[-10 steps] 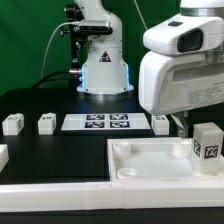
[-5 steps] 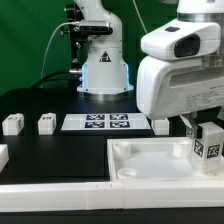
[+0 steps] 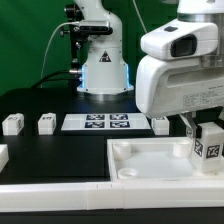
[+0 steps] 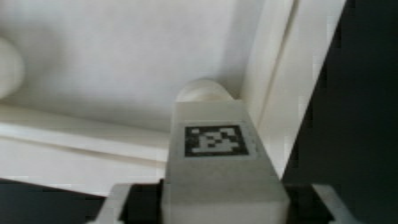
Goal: Assemble one leg
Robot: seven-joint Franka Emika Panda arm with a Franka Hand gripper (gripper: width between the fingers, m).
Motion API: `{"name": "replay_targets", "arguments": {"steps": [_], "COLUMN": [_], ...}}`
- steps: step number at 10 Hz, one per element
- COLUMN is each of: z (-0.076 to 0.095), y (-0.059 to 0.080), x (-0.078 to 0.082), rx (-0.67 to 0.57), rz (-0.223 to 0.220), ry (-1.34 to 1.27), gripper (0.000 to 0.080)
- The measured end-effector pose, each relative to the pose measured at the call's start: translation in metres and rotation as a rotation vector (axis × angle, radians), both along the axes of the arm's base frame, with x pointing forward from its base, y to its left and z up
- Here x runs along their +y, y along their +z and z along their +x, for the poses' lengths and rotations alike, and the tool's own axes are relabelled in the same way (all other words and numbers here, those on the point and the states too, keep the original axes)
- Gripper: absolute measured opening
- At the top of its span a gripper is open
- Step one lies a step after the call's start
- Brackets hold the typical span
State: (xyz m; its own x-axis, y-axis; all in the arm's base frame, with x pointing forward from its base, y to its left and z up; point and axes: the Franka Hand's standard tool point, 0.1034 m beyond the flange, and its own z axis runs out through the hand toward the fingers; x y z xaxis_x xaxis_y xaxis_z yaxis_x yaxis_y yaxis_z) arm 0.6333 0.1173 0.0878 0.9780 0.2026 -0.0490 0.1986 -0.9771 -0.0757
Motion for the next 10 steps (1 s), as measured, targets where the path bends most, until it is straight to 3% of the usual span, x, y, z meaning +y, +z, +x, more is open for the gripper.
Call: {"name": "replay_targets", "arguments": {"steps": [10], "z": [-0.0004], "y": [-0.0017], "x": [0.0006], "rx": [0.071], "rz": [-0.079], "ry": [-1.218], "gripper": [0.0293]}}
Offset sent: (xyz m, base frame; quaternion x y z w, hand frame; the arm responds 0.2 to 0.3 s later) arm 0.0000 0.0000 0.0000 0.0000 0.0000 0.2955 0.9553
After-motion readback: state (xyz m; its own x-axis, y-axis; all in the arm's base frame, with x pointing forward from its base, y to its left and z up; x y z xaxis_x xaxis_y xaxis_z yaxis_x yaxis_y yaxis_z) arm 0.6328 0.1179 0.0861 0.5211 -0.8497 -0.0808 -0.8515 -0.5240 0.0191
